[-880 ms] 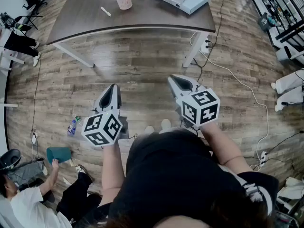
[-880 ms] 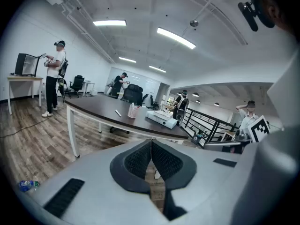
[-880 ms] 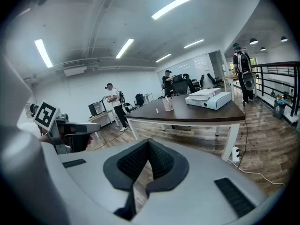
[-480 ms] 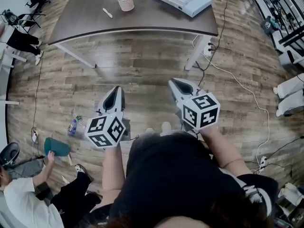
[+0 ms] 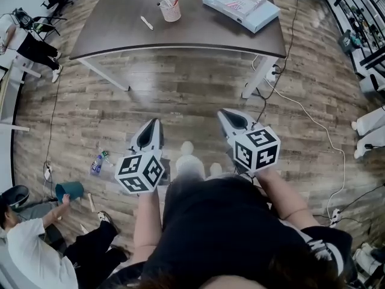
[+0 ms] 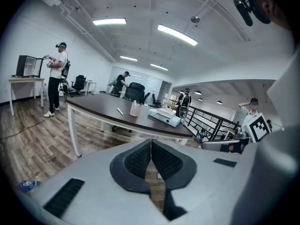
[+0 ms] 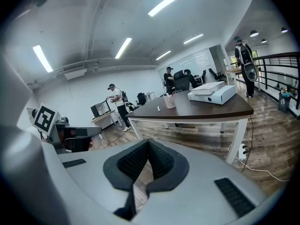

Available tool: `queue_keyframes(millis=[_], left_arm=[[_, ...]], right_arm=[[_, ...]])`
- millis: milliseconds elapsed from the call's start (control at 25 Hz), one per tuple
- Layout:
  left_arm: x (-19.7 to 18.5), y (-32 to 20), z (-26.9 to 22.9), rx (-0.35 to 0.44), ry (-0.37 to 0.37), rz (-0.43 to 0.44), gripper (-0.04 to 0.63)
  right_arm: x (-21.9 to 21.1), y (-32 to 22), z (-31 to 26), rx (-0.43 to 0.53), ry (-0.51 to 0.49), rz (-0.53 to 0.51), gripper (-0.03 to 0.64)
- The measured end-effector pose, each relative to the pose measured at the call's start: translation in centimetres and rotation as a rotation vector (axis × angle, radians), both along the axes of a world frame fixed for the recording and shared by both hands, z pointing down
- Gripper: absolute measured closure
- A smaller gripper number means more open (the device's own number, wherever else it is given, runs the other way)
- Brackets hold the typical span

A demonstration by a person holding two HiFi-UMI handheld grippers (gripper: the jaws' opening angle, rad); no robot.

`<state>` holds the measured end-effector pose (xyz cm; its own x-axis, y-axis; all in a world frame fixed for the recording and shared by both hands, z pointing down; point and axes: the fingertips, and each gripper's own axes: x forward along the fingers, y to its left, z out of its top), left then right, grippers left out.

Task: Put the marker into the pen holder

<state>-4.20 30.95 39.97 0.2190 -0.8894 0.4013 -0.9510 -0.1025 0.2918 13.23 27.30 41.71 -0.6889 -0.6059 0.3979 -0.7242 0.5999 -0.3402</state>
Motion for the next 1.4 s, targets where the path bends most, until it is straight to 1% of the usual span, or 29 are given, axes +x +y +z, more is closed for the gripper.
queue_keyframes(millis=[120,200,360,640,840,1000,1040,1120,1240,1400], left_arm=[[-0.9,-1.6,0.2,0.010,0.013,0.016,0.565],[-1.8,-2.9,0.3,0.005,0.004,0.031,0.565],[-4.1,-5.6,0.4,-0.002,-0.024,0.056,0.565],[-8.4,-10.6,0.9,-0.002,-0.013,0.102,0.563],[-11.0,-13.2,2.0,-0.042,-0.006,0.151,0.563],[-12.4,-15.1,2.4,-0.047,-0.003,0.182,0.561],[-12.8,-15.5,2.5,-0.047,-0.003,0.187,0.553],[-13.7,-16.6,2.8,-0.046,0.000,0.189,0.476],[-14.5,-18.2,3.1,-0.049,0.009,0.181,0.477],[-14.3,-20.1,4.1,-0.074,0.012,0.175,0.477]], right_arm=[[-0.7,-1.2,0.0,0.011,0.014,0.016,0.600],[-1.6,-2.3,0.0,0.008,0.015,0.032,0.600],[-4.4,-4.8,-0.2,0.003,0.013,0.042,0.600],[-9.4,-9.1,0.0,0.000,0.029,0.060,0.600],[-12.9,-11.4,0.2,-0.010,0.041,0.062,0.600],[-14.9,-12.9,0.4,-0.017,0.051,0.075,0.600],[-15.3,-13.2,0.5,-0.018,0.056,0.077,0.600],[-16.0,-13.9,0.4,-0.013,0.063,0.079,0.600],[-16.4,-14.7,0.6,-0.016,0.075,0.080,0.600],[-15.9,-16.7,1.5,-0.030,0.091,0.081,0.599]])
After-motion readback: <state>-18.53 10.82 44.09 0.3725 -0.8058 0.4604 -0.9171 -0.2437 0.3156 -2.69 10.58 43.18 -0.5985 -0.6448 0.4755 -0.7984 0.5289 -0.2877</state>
